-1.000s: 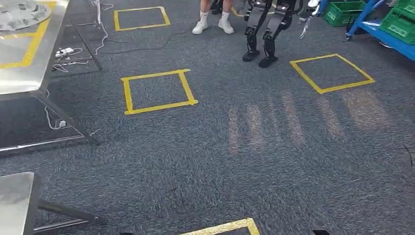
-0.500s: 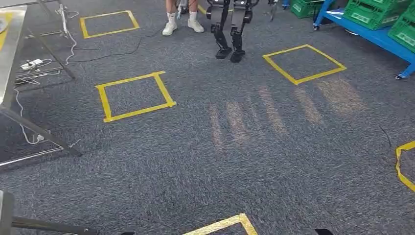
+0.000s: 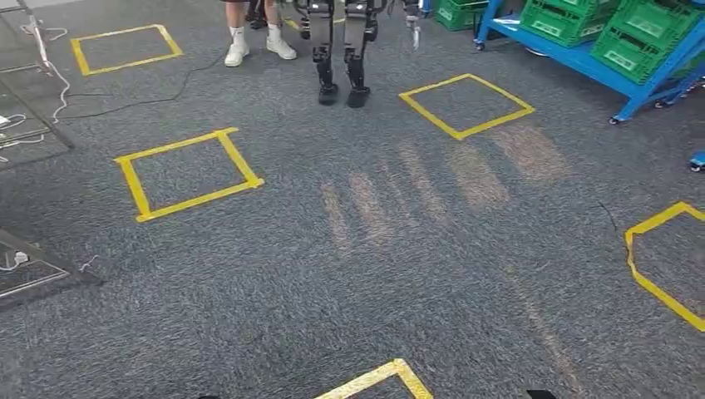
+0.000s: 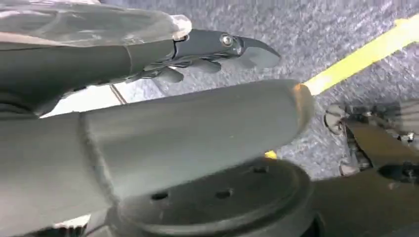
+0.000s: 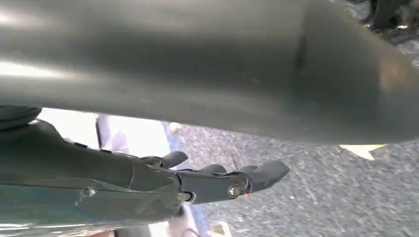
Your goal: Take the parts from the cabinet and place them on the table.
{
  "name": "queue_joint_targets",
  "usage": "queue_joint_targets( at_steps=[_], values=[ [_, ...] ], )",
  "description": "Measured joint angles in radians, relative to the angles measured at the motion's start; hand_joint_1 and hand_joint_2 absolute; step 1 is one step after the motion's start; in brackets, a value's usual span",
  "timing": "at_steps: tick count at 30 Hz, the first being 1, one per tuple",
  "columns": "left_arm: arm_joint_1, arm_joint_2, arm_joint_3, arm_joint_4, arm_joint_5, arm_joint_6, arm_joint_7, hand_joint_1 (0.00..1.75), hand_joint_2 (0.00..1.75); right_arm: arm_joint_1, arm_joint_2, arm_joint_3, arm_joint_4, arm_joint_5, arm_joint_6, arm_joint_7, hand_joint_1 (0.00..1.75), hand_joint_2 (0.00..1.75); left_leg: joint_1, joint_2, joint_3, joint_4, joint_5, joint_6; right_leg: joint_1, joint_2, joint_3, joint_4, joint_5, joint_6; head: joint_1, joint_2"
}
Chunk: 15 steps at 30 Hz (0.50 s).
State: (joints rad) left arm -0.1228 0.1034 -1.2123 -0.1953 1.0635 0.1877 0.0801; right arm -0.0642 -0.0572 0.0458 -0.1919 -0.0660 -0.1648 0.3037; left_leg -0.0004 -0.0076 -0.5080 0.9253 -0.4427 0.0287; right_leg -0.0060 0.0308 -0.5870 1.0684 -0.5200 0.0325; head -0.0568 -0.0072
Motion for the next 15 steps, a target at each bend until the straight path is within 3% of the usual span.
queue_joint_targets(
  at_steps=[2, 3, 4, 6, 7, 8, 10, 12, 13, 14, 15],
  values=[
    [0.001, 0.002, 0.000, 0.000, -0.005, 0.000, 0.000, 0.00, 0.00, -0.001, 0.001, 0.000, 0.000, -0.004, 0.001, -0.002, 0.00, 0.00, -0.004, 0.019, -0.001, 0.001, -0.001, 0.002, -0.004, -0.015, -0.076, 0.168, -0.076, 0.006, 0.000, 0.000],
    [0.002, 0.003, 0.000, 0.000, -0.009, 0.002, 0.000, 0.00, 0.00, 0.000, 0.002, 0.000, 0.000, -0.008, 0.003, -0.003, 0.00, 0.00, -0.004, 0.029, -0.001, 0.001, -0.002, 0.002, -0.005, -0.018, -0.097, 0.216, -0.086, 0.009, 0.001, 0.000],
    [0.002, 0.004, -0.002, 0.000, -0.009, 0.003, 0.000, 0.00, 0.00, 0.001, 0.004, 0.000, 0.000, -0.010, 0.003, -0.003, 0.00, 0.00, -0.004, 0.037, -0.001, 0.001, -0.002, 0.002, -0.006, -0.020, -0.092, 0.210, -0.070, 0.011, 0.000, 0.000],
    [0.000, 0.006, -0.005, 0.000, -0.016, 0.007, 0.000, 0.00, 0.00, 0.002, 0.004, 0.000, 0.000, -0.013, 0.005, -0.005, 0.00, 0.00, -0.003, 0.053, 0.000, 0.005, -0.005, -0.002, -0.011, -0.030, -0.020, 0.071, 0.006, 0.013, 0.001, 0.000],
    [-0.001, 0.007, -0.007, 0.000, -0.017, 0.008, 0.000, 0.00, 0.00, 0.001, 0.004, 0.000, 0.000, -0.015, 0.007, -0.008, 0.00, 0.00, -0.003, 0.059, 0.001, 0.008, -0.008, -0.007, -0.013, -0.044, 0.030, -0.023, 0.047, 0.013, 0.000, 0.000],
    [-0.001, 0.011, -0.008, 0.000, -0.019, 0.008, 0.000, 0.00, 0.00, 0.000, 0.006, 0.000, 0.000, -0.016, 0.008, -0.015, 0.00, 0.00, -0.005, 0.067, 0.002, 0.012, -0.012, -0.013, -0.012, -0.075, 0.067, -0.098, 0.057, 0.012, 0.001, 0.000],
    [-0.001, 0.020, -0.009, 0.000, -0.024, 0.008, 0.003, 0.00, 0.00, -0.002, 0.011, 0.000, 0.000, -0.016, 0.008, -0.028, 0.00, 0.00, -0.010, 0.076, 0.000, 0.019, -0.014, -0.022, -0.005, -0.061, 0.065, -0.107, 0.057, -0.006, -0.001, 0.000],
    [-0.006, 0.024, -0.010, 0.000, -0.028, 0.004, 0.010, 0.00, 0.00, 0.002, 0.012, 0.000, 0.000, -0.019, 0.000, -0.038, 0.00, 0.00, -0.008, 0.090, 0.002, 0.017, -0.013, -0.031, 0.001, -0.046, 0.061, -0.107, 0.059, -0.016, 0.000, 0.000],
    [-0.008, 0.027, -0.011, 0.000, -0.033, 0.000, 0.015, 0.00, 0.00, 0.003, 0.012, 0.000, 0.000, -0.024, -0.008, -0.044, 0.00, 0.00, -0.006, 0.091, 0.002, 0.021, -0.018, -0.037, -0.003, -0.038, 0.065, -0.114, 0.065, -0.024, -0.001, 0.000],
    [-0.009, 0.031, -0.012, 0.000, -0.037, -0.002, 0.020, 0.00, 0.00, 0.003, 0.012, 0.000, 0.000, -0.029, -0.016, -0.053, 0.00, 0.00, -0.001, 0.059, -0.006, 0.046, -0.041, -0.045, -0.005, -0.033, 0.065, -0.115, 0.068, -0.029, -0.001, 0.000],
    [-0.009, 0.032, -0.015, 0.000, -0.041, -0.005, 0.026, 0.00, 0.00, 0.001, 0.012, 0.000, 0.000, -0.032, -0.026, -0.062, 0.00, 0.00, 0.000, 0.037, -0.034, 0.107, -0.081, -0.049, -0.006, -0.030, 0.062, -0.115, 0.069, -0.034, -0.001, 0.000]
  ],
)
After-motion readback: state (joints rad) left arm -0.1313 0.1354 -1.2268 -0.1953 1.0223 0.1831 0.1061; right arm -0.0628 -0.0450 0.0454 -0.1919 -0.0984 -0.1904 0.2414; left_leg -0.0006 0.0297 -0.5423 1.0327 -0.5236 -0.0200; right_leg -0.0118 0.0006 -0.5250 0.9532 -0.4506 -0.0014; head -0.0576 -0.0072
